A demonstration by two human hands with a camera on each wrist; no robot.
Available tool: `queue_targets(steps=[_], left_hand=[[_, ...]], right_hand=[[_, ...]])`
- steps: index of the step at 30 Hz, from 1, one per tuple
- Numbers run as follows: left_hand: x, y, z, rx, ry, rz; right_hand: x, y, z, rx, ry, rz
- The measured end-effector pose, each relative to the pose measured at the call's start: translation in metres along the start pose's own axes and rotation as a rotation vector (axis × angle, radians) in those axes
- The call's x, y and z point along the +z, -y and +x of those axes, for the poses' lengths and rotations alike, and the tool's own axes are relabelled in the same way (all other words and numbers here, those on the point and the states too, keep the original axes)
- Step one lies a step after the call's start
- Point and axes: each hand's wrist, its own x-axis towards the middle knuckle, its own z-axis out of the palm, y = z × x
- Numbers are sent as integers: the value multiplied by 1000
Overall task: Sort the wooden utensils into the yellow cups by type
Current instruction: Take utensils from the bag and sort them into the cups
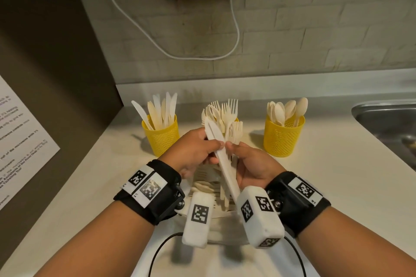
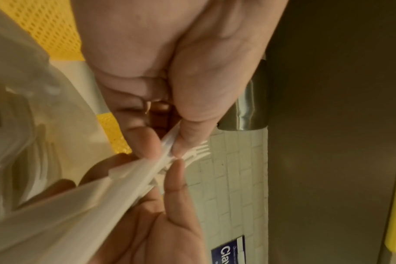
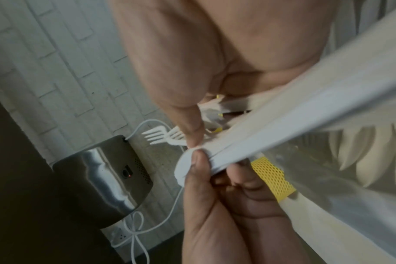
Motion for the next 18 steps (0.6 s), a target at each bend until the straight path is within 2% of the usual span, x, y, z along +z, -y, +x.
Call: queue_targets(steps=[6, 10, 13, 18], left_hand=[[-8, -5, -5, 3, 91, 120], [-21, -25, -12, 62, 51, 219], [-55, -57, -15, 184, -142, 194], [-123, -98, -14, 364, -586, 180]], right_hand=[[1, -1, 2, -154, 26, -114], [7, 0, 1, -259, -7, -124], [0, 9, 0, -296, -152, -81], [-17, 21, -10, -338, -189, -45]])
